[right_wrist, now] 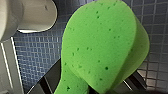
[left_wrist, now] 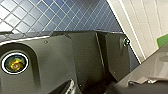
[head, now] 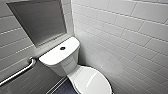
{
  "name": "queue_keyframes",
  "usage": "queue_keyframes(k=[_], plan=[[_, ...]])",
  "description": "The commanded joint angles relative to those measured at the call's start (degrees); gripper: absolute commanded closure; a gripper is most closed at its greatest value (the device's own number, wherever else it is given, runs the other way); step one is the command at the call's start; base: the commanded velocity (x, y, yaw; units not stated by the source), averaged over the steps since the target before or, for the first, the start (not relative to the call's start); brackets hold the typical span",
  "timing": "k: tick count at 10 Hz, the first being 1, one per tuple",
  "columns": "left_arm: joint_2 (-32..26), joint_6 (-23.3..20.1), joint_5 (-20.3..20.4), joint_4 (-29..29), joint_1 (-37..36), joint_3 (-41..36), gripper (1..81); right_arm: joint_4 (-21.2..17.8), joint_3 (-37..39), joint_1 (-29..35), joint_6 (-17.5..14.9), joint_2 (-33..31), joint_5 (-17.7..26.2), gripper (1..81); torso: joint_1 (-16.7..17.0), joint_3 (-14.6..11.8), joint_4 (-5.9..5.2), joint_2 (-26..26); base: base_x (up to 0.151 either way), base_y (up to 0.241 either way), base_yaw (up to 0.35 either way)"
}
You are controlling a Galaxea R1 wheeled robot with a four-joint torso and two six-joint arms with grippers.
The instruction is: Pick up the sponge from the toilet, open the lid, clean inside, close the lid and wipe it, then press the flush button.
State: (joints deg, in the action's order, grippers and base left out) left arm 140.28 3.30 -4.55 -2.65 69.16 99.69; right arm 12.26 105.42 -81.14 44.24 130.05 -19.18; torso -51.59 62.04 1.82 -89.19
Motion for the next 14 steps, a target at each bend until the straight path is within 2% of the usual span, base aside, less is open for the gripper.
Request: queue_keyframes(k=[1, 2, 4, 5, 6, 7, 8, 9, 10, 11, 12, 13, 14], plan=[[-5.26, 0.21, -4.77, 8.71, -5.21, -2.66, 1.0, 3.47, 2.49, -2.32, -0.12, 1.99, 0.72, 81.1, 0.0, 0.0, 0.0, 0.0, 0.0, 0.0, 0.0], [-5.09, 0.21, -4.86, 8.8, -5.65, -3.01, 1.0, 3.91, 1.88, -2.58, -0.12, 2.17, 0.72, 81.1, -3.69, 0.0, 0.0, -5.73, 0.0, 0.0, 0.0], [-5.44, 0.21, -4.77, 8.97, -7.15, -3.1, 1.0, 4.26, 1.0, -3.38, -0.12, 2.17, 0.81, 81.1, -4.48, 0.0, 0.0, -7.06, 0.0, 0.0, 0.0], [-5.44, 0.21, -4.77, 9.5, -7.76, -3.19, 1.0, 4.35, 1.09, -3.63, -0.12, 2.17, 0.81, 81.1, -1.86, 0.0, 0.0, -3.1, 0.0, 0.0, 0.0], [-5.52, 0.21, -4.59, 9.59, -8.46, -3.36, 1.0, 4.44, 1.09, -3.81, -0.12, 2.08, 0.81, 81.1, -3.0, -0.02, 0.0, -4.98, 0.0, 0.0, 0.0], [-5.44, 0.21, -4.77, 9.68, -9.95, -3.62, 1.0, 4.69, 1.0, -3.82, -0.12, 2.08, 0.81, 81.1, -3.59, -0.02, 1.59, -6.12, 0.0, 0.0, 0.0], [-5.35, 0.56, -4.68, 10.46, -11.62, -3.72, 1.0, 4.79, 0.91, -3.99, -0.12, 2.17, 0.81, 81.1, -3.8, -0.02, 4.92, -6.55, 0.0, 0.0, 0.0], [-5.27, 1.79, -4.51, 13.09, -13.38, -3.54, 1.0, 4.87, 0.91, -4.25, -0.12, 2.26, 0.81, 81.1, -3.98, -0.05, 5.85, -6.84, 0.0, 0.0, 0.0], [-5.09, 2.23, -4.42, 14.69, -15.05, -3.72, 1.0, 4.87, 0.91, -4.52, -0.21, 2.35, 0.72, 81.1, -4.13, -0.02, 7.24, -7.04, 0.0, 0.0, 0.0], [-4.47, 2.67, -4.68, 17.41, -16.9, -3.54, 1.0, 4.87, 0.91, -4.95, -0.21, 2.44, 0.72, 81.1, -4.15, -0.05, 3.8, -7.08, 0.0, 0.0, 0.0], [-3.43, 2.85, -4.68, 20.56, -18.56, -3.36, 1.0, 5.31, 1.18, -5.05, -0.21, 2.96, 0.72, 81.1, -4.18, -0.02, 5.36, -7.08, 0.0, 0.0, 0.0], [-2.29, 2.85, -4.68, 21.28, -19.71, -3.45, 1.0, 5.84, 1.18, -5.4, -0.21, 3.4, 0.81, 81.1, -4.18, -0.05, 6.17, -7.08, 0.0, 0.0, 0.0], [-1.06, 2.94, -4.68, 21.71, -20.94, -3.54, 1.0, 6.19, 1.35, -5.57, -0.21, 3.93, 0.81, 81.1, -4.2, -0.05, 6.27, -7.08, 0.0, 0.0, 0.0]])
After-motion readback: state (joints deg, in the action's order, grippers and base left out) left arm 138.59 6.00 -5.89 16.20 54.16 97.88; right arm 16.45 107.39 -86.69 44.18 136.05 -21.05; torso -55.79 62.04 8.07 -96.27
